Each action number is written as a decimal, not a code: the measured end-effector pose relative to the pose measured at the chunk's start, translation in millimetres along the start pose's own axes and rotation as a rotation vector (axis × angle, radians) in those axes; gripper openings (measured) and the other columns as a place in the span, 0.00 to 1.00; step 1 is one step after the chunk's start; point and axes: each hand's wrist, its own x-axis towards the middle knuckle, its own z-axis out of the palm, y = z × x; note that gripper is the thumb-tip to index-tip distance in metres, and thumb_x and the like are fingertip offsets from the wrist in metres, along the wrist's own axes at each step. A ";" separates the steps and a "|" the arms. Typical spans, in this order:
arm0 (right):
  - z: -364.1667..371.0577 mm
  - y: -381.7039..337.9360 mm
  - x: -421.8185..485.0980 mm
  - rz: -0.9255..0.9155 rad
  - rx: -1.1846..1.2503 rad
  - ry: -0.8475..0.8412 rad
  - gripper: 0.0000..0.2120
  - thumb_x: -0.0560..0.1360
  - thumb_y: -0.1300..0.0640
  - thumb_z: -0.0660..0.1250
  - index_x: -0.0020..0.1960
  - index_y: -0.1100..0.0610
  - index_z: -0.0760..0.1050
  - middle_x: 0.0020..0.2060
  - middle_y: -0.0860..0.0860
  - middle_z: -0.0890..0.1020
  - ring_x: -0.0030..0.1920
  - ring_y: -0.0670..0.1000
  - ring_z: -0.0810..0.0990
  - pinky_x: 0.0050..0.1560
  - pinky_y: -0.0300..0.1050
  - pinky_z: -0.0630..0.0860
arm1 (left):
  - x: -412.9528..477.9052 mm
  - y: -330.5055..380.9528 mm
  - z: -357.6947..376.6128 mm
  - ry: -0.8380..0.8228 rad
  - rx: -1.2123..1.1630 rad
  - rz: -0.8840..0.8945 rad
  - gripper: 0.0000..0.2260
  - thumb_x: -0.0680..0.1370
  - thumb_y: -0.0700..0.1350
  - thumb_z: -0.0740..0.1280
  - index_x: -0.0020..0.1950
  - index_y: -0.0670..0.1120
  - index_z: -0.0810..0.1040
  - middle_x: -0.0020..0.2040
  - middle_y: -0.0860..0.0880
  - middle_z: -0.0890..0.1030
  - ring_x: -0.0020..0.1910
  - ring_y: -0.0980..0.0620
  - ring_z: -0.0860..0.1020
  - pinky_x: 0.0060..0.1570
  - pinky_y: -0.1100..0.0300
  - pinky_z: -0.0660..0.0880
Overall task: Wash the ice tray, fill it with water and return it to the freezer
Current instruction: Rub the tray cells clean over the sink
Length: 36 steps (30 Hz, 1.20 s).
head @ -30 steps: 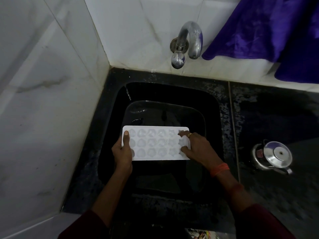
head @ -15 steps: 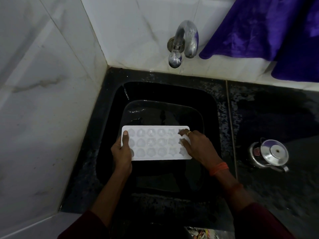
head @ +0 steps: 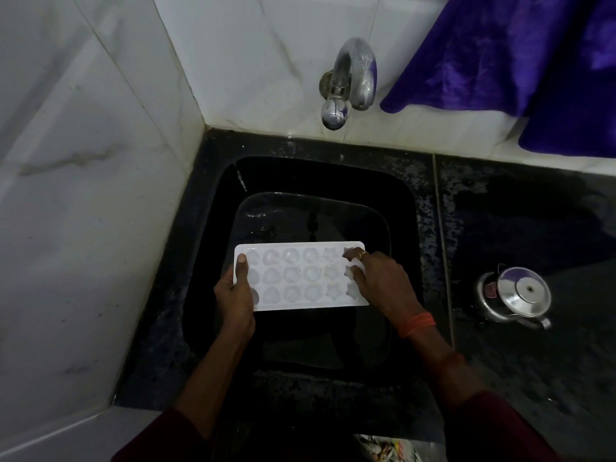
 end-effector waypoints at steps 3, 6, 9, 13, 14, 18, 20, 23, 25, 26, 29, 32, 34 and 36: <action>2.7 0.3 -2.0 0.005 0.000 0.007 0.18 0.81 0.51 0.59 0.70 0.43 0.70 0.51 0.56 0.79 0.51 0.59 0.81 0.52 0.51 0.75 | -0.7 1.3 1.4 0.008 -0.006 0.004 0.09 0.80 0.56 0.68 0.48 0.52 0.83 0.41 0.51 0.83 0.44 0.49 0.81 0.47 0.51 0.80; 4.7 0.5 -5.3 0.005 0.012 0.017 0.18 0.81 0.52 0.60 0.70 0.45 0.70 0.50 0.56 0.79 0.50 0.58 0.81 0.50 0.51 0.75 | 0.6 0.8 0.0 0.011 -0.003 0.020 0.10 0.79 0.56 0.68 0.48 0.51 0.84 0.39 0.51 0.80 0.41 0.48 0.77 0.43 0.52 0.77; 5.7 0.2 -7.8 0.000 0.052 0.057 0.16 0.80 0.52 0.61 0.68 0.45 0.71 0.48 0.54 0.80 0.48 0.56 0.81 0.49 0.50 0.75 | 0.7 1.5 -1.2 0.008 -0.009 0.018 0.15 0.79 0.56 0.68 0.55 0.47 0.84 0.42 0.49 0.81 0.42 0.47 0.78 0.47 0.50 0.78; 4.1 -0.5 -8.1 0.003 0.069 0.067 0.17 0.80 0.52 0.61 0.68 0.45 0.73 0.49 0.55 0.80 0.50 0.56 0.81 0.50 0.50 0.75 | -2.9 4.8 -0.8 0.001 -0.025 0.028 0.14 0.80 0.53 0.67 0.56 0.44 0.83 0.44 0.52 0.83 0.43 0.53 0.82 0.43 0.59 0.79; 3.4 -0.8 -8.1 0.002 0.068 0.058 0.17 0.80 0.52 0.61 0.68 0.44 0.72 0.50 0.55 0.80 0.50 0.56 0.81 0.51 0.50 0.75 | -4.4 5.1 -0.9 -0.002 -0.026 0.029 0.13 0.81 0.53 0.67 0.56 0.45 0.83 0.44 0.52 0.83 0.43 0.54 0.82 0.42 0.60 0.79; 4.1 -1.3 -7.2 0.008 -0.006 0.018 0.19 0.81 0.52 0.59 0.71 0.43 0.69 0.51 0.55 0.79 0.51 0.57 0.81 0.51 0.51 0.75 | -7.2 6.2 -1.1 0.000 -0.032 0.023 0.13 0.80 0.53 0.67 0.56 0.45 0.83 0.45 0.51 0.84 0.45 0.53 0.82 0.44 0.58 0.79; 5.4 -0.1 -8.2 0.012 -0.025 0.025 0.19 0.81 0.51 0.59 0.71 0.44 0.69 0.51 0.55 0.79 0.50 0.57 0.81 0.51 0.51 0.76 | -6.5 5.9 -0.5 -0.009 -0.029 0.023 0.12 0.80 0.53 0.68 0.54 0.46 0.83 0.46 0.50 0.84 0.47 0.50 0.83 0.47 0.55 0.80; 7.0 1.5 -9.5 0.006 -0.019 0.058 0.18 0.80 0.50 0.59 0.70 0.46 0.70 0.48 0.54 0.80 0.47 0.57 0.81 0.48 0.50 0.75 | -5.6 7.6 -0.3 -0.016 -0.033 0.033 0.10 0.80 0.53 0.68 0.51 0.49 0.83 0.45 0.51 0.84 0.46 0.50 0.83 0.47 0.55 0.80; 7.0 1.0 -10.8 0.005 -0.001 0.105 0.17 0.80 0.51 0.61 0.68 0.47 0.71 0.46 0.54 0.80 0.45 0.57 0.81 0.46 0.50 0.75 | -5.1 8.8 0.1 -0.025 -0.029 0.038 0.11 0.80 0.53 0.68 0.52 0.48 0.83 0.45 0.51 0.84 0.46 0.50 0.83 0.47 0.55 0.80; 6.4 0.4 -11.7 0.004 0.001 0.119 0.17 0.80 0.51 0.61 0.68 0.47 0.71 0.46 0.54 0.80 0.44 0.57 0.81 0.45 0.50 0.76 | -5.3 9.7 0.5 -0.029 -0.030 0.039 0.10 0.80 0.53 0.68 0.52 0.48 0.83 0.45 0.51 0.84 0.46 0.51 0.83 0.46 0.55 0.80; 5.7 0.3 -13.4 -0.002 0.031 0.139 0.19 0.79 0.52 0.62 0.69 0.44 0.70 0.44 0.54 0.80 0.43 0.57 0.81 0.45 0.51 0.78 | -6.2 11.4 1.9 -0.039 -0.024 0.048 0.09 0.80 0.53 0.67 0.47 0.51 0.83 0.43 0.52 0.84 0.43 0.53 0.83 0.42 0.58 0.79; 5.3 1.9 -13.0 0.001 0.021 0.124 0.18 0.79 0.51 0.61 0.69 0.46 0.73 0.46 0.55 0.80 0.45 0.58 0.81 0.47 0.51 0.77 | -7.2 11.8 2.4 -0.047 -0.019 0.053 0.08 0.80 0.53 0.67 0.47 0.52 0.83 0.43 0.53 0.84 0.43 0.54 0.83 0.41 0.59 0.79; 6.3 3.0 -12.2 0.012 -0.013 0.099 0.18 0.80 0.51 0.60 0.69 0.48 0.73 0.46 0.56 0.80 0.46 0.58 0.81 0.47 0.51 0.76 | -7.3 12.4 2.9 -0.056 -0.020 0.058 0.08 0.80 0.53 0.67 0.47 0.52 0.83 0.43 0.53 0.84 0.42 0.55 0.83 0.40 0.61 0.78; 6.5 3.3 -12.3 0.007 -0.007 0.107 0.18 0.79 0.50 0.61 0.69 0.47 0.73 0.46 0.55 0.81 0.46 0.58 0.82 0.47 0.51 0.77 | -6.8 12.6 3.6 -0.059 -0.013 0.063 0.08 0.80 0.53 0.67 0.47 0.52 0.83 0.43 0.53 0.84 0.42 0.56 0.83 0.40 0.62 0.78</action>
